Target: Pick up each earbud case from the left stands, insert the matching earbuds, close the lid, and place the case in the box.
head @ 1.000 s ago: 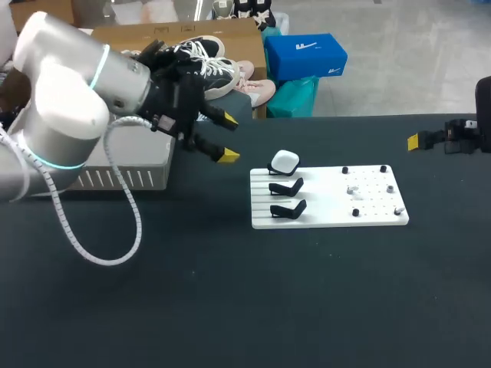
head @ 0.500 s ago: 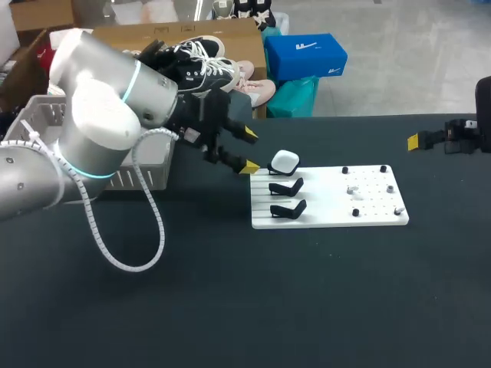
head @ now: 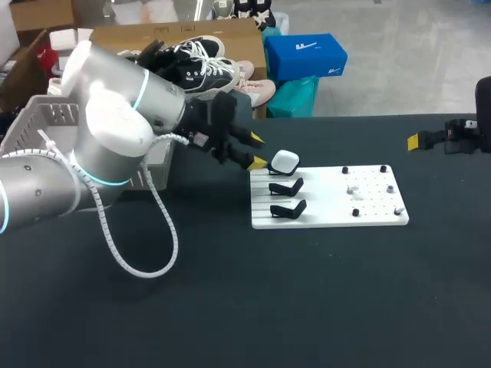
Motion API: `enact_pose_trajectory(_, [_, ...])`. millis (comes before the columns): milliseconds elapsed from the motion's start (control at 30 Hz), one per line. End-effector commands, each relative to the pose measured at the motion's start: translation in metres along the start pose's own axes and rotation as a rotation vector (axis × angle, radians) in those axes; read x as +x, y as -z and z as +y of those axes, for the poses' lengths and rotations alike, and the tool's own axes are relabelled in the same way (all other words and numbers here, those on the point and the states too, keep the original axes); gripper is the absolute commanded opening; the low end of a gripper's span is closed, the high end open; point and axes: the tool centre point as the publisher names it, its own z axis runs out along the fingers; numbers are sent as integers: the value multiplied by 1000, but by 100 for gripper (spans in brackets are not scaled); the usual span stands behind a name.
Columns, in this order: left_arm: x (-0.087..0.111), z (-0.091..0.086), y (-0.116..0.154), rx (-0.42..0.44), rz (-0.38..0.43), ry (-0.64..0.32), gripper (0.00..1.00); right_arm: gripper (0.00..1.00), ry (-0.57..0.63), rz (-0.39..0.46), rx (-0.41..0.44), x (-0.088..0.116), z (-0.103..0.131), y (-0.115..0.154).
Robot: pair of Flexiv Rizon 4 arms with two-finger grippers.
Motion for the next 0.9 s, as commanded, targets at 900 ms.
enact_pose_trajectory(900, [-2, 6, -30, 37, -22, -6, 48, 100, 0, 0, 0, 0, 0, 0])
